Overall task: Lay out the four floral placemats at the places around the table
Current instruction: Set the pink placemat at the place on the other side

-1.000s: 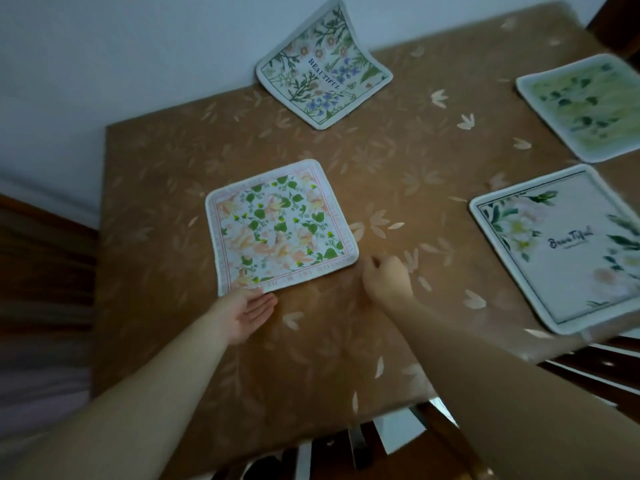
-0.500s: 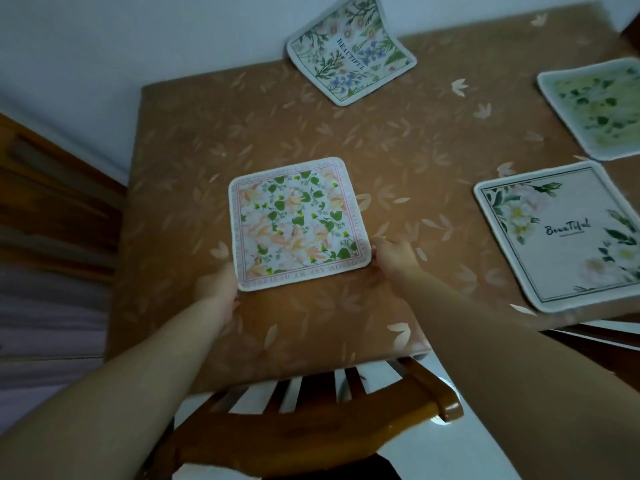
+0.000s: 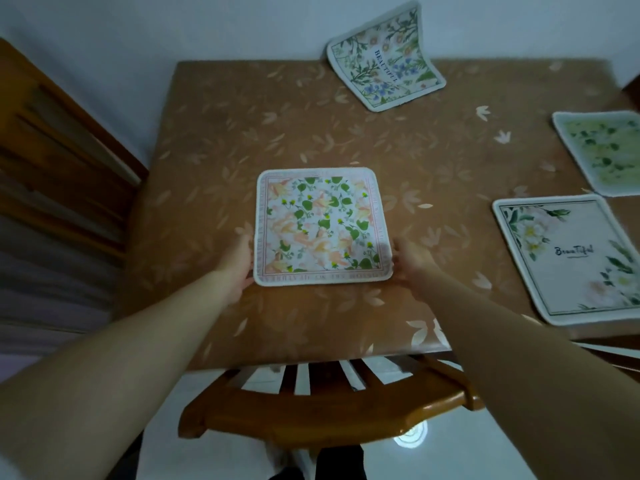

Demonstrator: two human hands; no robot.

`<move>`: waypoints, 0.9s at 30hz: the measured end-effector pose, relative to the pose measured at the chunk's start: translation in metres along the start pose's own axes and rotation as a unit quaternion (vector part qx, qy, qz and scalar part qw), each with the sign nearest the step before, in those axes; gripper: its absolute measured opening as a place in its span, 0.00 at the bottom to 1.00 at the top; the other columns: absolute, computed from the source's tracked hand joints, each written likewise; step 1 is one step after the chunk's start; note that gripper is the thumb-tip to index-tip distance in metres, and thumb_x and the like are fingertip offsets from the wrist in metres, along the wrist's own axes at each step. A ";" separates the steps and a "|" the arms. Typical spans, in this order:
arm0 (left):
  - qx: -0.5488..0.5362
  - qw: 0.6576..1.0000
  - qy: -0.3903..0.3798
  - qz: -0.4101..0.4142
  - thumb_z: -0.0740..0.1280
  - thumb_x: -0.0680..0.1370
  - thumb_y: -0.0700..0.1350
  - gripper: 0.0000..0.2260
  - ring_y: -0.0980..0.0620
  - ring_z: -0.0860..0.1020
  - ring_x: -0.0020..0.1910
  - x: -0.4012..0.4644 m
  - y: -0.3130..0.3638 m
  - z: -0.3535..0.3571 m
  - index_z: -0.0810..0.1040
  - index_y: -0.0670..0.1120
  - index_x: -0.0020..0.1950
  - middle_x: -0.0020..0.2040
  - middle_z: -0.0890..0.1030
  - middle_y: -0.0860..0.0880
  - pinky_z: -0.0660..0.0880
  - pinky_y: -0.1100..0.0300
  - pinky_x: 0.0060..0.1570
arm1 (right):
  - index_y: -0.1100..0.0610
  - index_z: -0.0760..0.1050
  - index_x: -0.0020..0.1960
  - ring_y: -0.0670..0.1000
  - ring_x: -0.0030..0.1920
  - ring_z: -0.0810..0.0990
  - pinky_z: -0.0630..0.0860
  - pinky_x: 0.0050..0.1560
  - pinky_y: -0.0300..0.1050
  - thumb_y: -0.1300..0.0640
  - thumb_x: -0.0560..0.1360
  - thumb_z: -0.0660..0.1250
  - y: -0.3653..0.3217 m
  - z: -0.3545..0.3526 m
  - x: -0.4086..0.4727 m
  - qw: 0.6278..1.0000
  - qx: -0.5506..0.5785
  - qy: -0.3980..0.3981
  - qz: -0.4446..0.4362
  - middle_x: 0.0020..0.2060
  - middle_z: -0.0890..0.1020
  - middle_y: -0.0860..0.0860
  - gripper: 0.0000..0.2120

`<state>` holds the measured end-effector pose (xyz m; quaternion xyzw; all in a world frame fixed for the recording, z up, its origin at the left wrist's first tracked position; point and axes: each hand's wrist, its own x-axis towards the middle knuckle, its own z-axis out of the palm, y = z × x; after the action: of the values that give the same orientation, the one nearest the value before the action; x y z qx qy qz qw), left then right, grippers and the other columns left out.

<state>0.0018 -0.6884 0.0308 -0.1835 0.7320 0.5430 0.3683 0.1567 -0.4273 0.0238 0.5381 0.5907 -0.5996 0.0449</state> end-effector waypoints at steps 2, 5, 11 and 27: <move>0.005 1.000 0.006 -0.019 0.55 0.82 0.65 0.23 0.54 0.79 0.45 -0.002 -0.007 -0.012 0.80 0.49 0.51 0.48 0.83 0.51 0.71 0.54 0.40 | 0.58 0.81 0.46 0.54 0.30 0.88 0.86 0.32 0.52 0.47 0.75 0.65 0.006 0.000 -0.013 1.000 -0.005 -0.015 -0.001 0.35 0.89 0.56 0.14; 0.051 0.998 0.003 -0.046 0.53 0.84 0.61 0.23 0.50 0.79 0.46 -0.002 -0.021 -0.030 0.78 0.45 0.57 0.48 0.81 0.48 0.72 0.50 0.50 | 0.57 0.79 0.45 0.52 0.29 0.84 0.86 0.33 0.50 0.46 0.82 0.62 0.017 0.000 -0.026 0.998 -0.053 -0.018 0.036 0.35 0.84 0.55 0.17; 0.047 0.998 0.014 -0.025 0.55 0.83 0.61 0.25 0.45 0.77 0.57 0.002 -0.024 -0.040 0.72 0.45 0.71 0.55 0.80 0.47 0.72 0.47 0.57 | 0.62 0.79 0.46 0.54 0.32 0.82 0.77 0.32 0.41 0.51 0.83 0.59 0.012 0.010 -0.029 0.997 -0.067 -0.004 0.029 0.40 0.82 0.57 0.17; 0.092 0.994 -0.019 -0.055 0.54 0.83 0.64 0.25 0.45 0.79 0.55 -0.009 -0.025 -0.044 0.77 0.44 0.57 0.54 0.81 0.44 0.72 0.46 0.62 | 0.57 0.76 0.44 0.54 0.36 0.79 0.76 0.38 0.45 0.49 0.82 0.55 0.001 0.012 -0.032 0.993 -0.099 -0.015 0.061 0.36 0.80 0.54 0.17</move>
<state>0.0092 -0.7391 0.0275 -0.1786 0.7603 0.4557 0.4271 0.1638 -0.4558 0.0419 0.5570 0.6129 -0.5419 0.1429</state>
